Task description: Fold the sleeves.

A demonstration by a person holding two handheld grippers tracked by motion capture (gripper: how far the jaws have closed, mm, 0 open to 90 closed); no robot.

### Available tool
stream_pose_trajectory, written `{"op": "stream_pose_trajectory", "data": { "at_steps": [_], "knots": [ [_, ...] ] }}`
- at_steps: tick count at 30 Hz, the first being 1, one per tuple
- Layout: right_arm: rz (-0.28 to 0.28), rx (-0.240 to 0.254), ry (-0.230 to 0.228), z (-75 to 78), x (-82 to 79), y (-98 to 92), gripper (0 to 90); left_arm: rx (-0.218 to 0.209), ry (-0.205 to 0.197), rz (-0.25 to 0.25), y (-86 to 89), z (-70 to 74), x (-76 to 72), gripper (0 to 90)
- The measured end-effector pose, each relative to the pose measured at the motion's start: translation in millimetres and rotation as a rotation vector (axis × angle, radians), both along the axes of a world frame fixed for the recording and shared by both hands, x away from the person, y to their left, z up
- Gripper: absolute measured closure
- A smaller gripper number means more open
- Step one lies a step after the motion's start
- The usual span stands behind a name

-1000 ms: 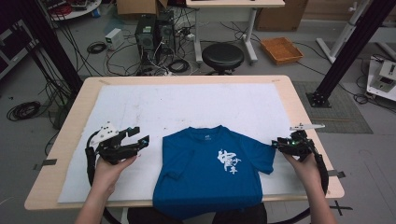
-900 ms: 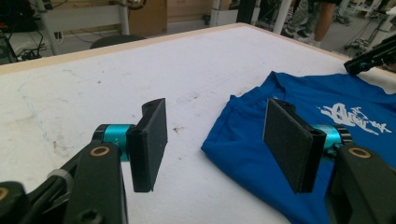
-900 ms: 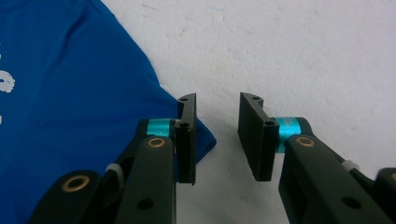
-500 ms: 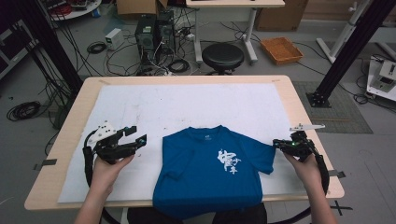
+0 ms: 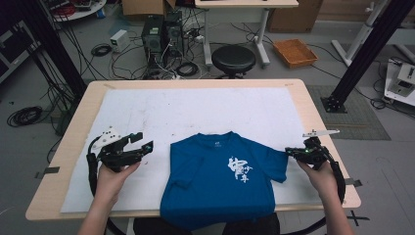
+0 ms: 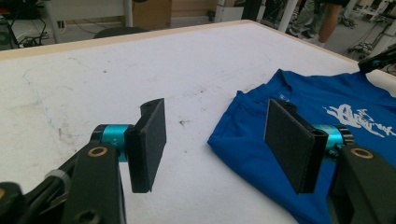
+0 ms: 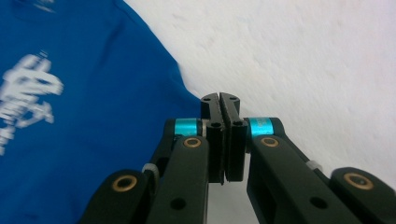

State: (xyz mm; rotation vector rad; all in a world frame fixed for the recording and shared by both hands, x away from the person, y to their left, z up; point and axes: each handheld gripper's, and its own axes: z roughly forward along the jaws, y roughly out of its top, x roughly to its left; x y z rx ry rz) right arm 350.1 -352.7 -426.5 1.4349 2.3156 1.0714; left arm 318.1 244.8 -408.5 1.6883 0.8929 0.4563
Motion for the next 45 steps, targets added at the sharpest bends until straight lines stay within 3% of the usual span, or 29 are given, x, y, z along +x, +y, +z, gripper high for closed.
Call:
{"op": "stream_pose_trajectory", "data": {
  "at_steps": [3, 6, 15, 16, 17, 22, 25, 28, 29, 31, 35, 36, 40, 45],
  "knots": [
    [0.031, 0.06, -0.018, 12.6, -2.7, 8.1, 89.8, -0.003, 0.002, -0.002, 0.4, 0.0, 0.2, 39.0],
    [0.061, 0.076, -0.024, 24.9, -6.6, 22.7, 89.8, -0.002, 0.005, -0.005, 0.3, -0.1, 0.9, 39.0],
    [0.179, 0.028, -0.055, 49.3, -15.4, 98.8, 89.7, -0.028, 0.049, -0.007, -2.3, 1.0, 3.0, 39.0],
    [0.192, 0.009, -0.059, 50.0, -13.8, 115.6, 89.7, -0.027, 0.055, -0.009, -2.8, 0.8, 3.5, 39.0],
    [0.192, 0.009, -0.059, 50.0, -13.8, 115.6, 89.7, -0.025, 0.063, -0.01, -3.7, 0.5, 3.9, 39.0],
    [0.215, -0.026, -0.055, 43.5, -7.2, 157.4, 89.1, -0.016, 0.071, -0.026, -7.5, -0.5, 4.8, 39.0],
    [0.25, -0.042, -0.078, 38.6, -7.1, 174.8, 78.9, -0.005, 0.078, -0.033, -8.4, -2.0, 5.6, 39.0],
    [0.253, -0.032, -0.106, 40.0, -9.4, 172.5, 71.0, -0.007, 0.083, -0.034, -9.3, -3.2, 6.2, 39.0],
    [0.233, -0.014, -0.13, 42.2, -11.3, 159.3, 70.0, -0.009, 0.084, -0.034, -9.4, -3.3, 6.2, 39.0],
    [0.221, -0.008, -0.137, 42.7, -12.5, 153.8, 68.6, -0.007, 0.085, -0.036, -9.2, -3.4, 6.6, 39.0],
    [0.195, 0.034, -0.138, 36.5, -21.1, 124.5, 68.6, -0.007, 0.087, -0.039, -9.3, -3.8, 7.0, 38.9],
    [0.205, 0.028, -0.122, 30.6, -26.6, 115.8, 68.6, -0.007, 0.087, -0.037, -9.7, -3.9, 7.0, 38.6],
    [0.242, 0.014, -0.106, 23.7, -36.0, 110.2, 69.9, -0.005, 0.089, -0.038, -10.8, -3.9, 6.4, 38.6],
    [0.295, -0.056, -0.085, 14.5, -49.4, 110.7, 74.4, -0.001, 0.092, -0.042, -11.7, -4.5, 6.5, 38.4]
  ]
}}
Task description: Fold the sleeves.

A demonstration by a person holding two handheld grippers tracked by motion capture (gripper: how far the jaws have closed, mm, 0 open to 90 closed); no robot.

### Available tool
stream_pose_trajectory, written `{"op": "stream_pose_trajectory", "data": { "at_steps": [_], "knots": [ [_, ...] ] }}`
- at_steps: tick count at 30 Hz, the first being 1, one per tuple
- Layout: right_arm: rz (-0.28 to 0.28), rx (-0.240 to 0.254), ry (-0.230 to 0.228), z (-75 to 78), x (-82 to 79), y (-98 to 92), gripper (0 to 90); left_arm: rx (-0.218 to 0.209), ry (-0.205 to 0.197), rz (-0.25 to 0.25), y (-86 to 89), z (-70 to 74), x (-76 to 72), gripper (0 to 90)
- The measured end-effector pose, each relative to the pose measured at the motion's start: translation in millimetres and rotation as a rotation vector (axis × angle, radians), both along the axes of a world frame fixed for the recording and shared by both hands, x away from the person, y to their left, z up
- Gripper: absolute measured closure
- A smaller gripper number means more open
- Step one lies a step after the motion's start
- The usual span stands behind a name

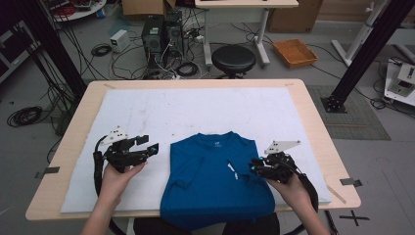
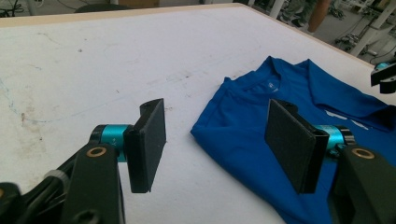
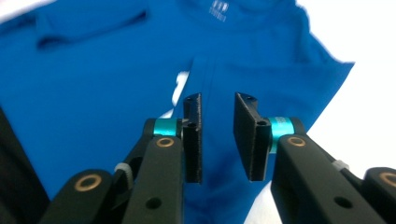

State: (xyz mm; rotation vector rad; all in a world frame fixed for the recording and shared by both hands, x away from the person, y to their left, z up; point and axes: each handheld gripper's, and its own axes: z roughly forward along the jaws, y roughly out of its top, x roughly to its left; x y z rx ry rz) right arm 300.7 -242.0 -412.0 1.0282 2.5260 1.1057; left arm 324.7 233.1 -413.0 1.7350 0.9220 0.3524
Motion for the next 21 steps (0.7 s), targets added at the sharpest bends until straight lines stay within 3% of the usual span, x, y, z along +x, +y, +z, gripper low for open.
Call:
{"op": "stream_pose_trajectory", "data": {
  "at_steps": [6, 12, 16, 17, 19, 21],
  "knots": [
    [0.05, -0.088, 0.011, -18.0, -4.3, 14.5, 74.8, 0.001, 0.006, -0.002, -1.4, -0.8, 0.2, 38.2],
    [0.08, -0.115, 0.001, -23.7, -5.9, 28.2, 74.7, -0.002, 0.01, 0.005, -1.0, -1.5, 0.6, 37.1],
    [0.078, -0.092, -0.016, -23.4, -4.1, 29.8, 72.4, -0.002, 0.01, 0.002, -3.3, -2.1, 1.1, 36.6],
    [0.059, -0.055, -0.043, -19.0, -2.1, 27.1, 69.0, 0.0, 0.011, 0.0, -3.8, -1.9, 1.1, 35.6],
    [0.052, -0.038, -0.052, -16.7, -1.1, 25.6, 66.9, 0.001, 0.006, -0.004, -5.3, -1.5, 1.2, 34.7],
    [0.008, 0.025, -0.098, -6.1, 4.3, 18.2, 60.1, 0.011, 0.004, -0.011, -7.1, -0.1, 1.4, 31.8]
  ]
}}
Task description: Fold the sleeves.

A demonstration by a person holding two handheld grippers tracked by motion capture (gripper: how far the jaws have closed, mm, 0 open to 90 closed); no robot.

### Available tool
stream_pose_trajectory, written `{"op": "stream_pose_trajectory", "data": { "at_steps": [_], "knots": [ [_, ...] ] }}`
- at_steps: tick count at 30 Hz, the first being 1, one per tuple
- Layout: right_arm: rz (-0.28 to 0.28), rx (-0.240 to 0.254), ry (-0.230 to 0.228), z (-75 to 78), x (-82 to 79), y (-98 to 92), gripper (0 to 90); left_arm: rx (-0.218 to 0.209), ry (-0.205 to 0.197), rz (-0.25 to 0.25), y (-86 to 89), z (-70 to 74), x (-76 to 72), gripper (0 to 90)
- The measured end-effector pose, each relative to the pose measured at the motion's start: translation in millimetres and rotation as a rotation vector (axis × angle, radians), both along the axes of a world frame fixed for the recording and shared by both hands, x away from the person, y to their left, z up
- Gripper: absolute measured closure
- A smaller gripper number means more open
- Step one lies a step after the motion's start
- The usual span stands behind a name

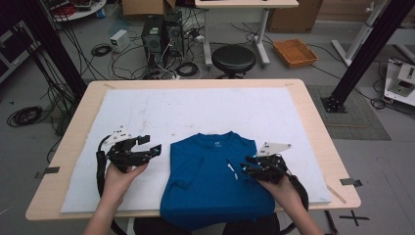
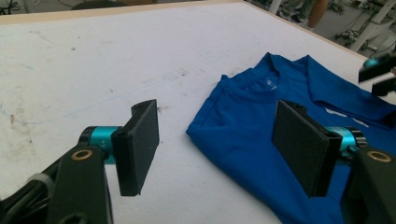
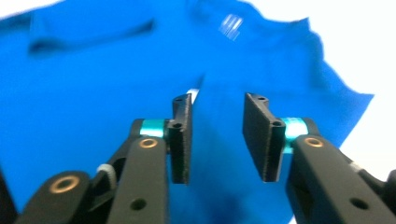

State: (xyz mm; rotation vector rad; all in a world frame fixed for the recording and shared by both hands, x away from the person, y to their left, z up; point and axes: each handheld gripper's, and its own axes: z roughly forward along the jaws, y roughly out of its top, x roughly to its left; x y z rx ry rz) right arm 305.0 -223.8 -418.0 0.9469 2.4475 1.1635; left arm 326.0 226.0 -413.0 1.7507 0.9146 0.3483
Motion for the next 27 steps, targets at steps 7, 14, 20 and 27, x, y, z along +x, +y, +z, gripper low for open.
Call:
{"op": "stream_pose_trajectory", "data": {
  "at_steps": [7, 14, 20, 27],
  "knots": [
    [-0.094, 0.098, -0.06, 20.7, 22.9, -18.2, 49.2, 0.04, -0.019, 0.027, -8.5, 5.9, 3.0, 27.4],
    [-0.172, 0.141, -0.083, 27.1, 34.0, -36.9, 41.3, 0.048, -0.021, 0.024, -8.5, 4.5, 3.9, 27.4],
    [-0.206, 0.147, -0.102, 25.3, 30.9, -51.1, 40.4, 0.028, -0.039, 0.022, -8.1, 4.2, 3.2, 27.4],
    [-0.225, 0.158, -0.107, 25.6, 29.4, -58.6, 40.4, 0.031, -0.033, 0.014, -9.6, 3.6, 2.9, 27.4]
  ]
}}
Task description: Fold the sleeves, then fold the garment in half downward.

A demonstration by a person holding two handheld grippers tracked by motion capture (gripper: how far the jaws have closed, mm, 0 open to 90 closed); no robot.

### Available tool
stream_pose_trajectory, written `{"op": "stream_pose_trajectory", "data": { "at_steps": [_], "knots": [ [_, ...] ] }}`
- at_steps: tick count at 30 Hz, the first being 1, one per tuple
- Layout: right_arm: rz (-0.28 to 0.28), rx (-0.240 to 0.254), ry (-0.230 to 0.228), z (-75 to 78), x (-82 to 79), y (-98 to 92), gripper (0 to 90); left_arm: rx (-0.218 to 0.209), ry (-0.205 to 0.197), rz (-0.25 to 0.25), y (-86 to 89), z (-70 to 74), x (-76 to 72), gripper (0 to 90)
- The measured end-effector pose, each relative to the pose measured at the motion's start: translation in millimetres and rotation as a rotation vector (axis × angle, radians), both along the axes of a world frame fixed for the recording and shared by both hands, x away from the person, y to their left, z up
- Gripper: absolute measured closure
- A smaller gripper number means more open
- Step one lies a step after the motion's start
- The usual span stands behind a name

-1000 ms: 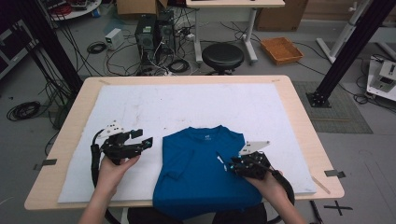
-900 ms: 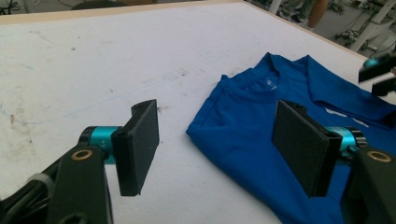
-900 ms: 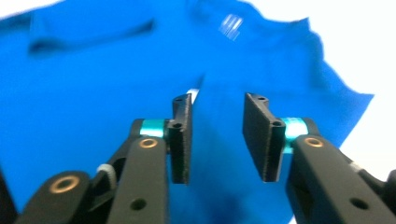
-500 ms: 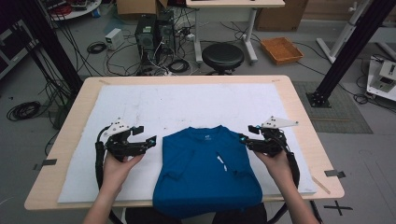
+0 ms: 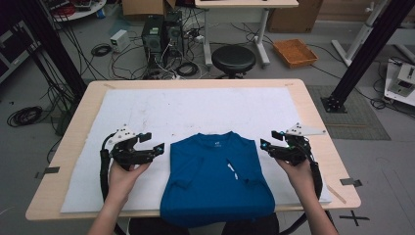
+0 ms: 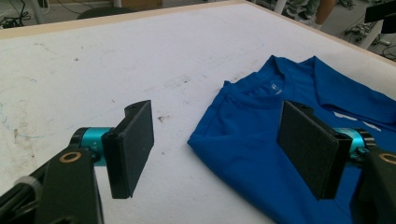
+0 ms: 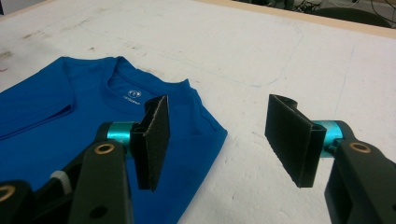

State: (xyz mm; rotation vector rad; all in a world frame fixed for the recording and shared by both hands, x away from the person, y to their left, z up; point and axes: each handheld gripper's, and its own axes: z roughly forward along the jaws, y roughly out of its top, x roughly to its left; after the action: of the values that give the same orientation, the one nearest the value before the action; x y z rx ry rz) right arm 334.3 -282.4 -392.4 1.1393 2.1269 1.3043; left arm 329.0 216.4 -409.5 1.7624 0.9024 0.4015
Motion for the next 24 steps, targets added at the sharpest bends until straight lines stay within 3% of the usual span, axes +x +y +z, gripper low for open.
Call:
{"op": "stream_pose_trajectory", "data": {
  "at_steps": [11, 17, 24],
  "knots": [
    [-0.026, 0.0, -0.002, -1.1, 6.4, 0.3, 40.7, -0.006, 0.011, -0.005, -4.7, 0.5, 2.5, 27.8],
    [-0.063, -0.001, -0.001, -3.1, 15.9, 2.6, 43.1, 0.029, 0.024, -0.003, -12.5, -0.9, 11.3, 30.2],
    [-0.082, -0.016, 0.022, -8.4, 34.1, 8.0, 51.3, 0.032, 0.069, -0.012, -17.4, -11.0, 25.0, 44.3]
  ]
}}
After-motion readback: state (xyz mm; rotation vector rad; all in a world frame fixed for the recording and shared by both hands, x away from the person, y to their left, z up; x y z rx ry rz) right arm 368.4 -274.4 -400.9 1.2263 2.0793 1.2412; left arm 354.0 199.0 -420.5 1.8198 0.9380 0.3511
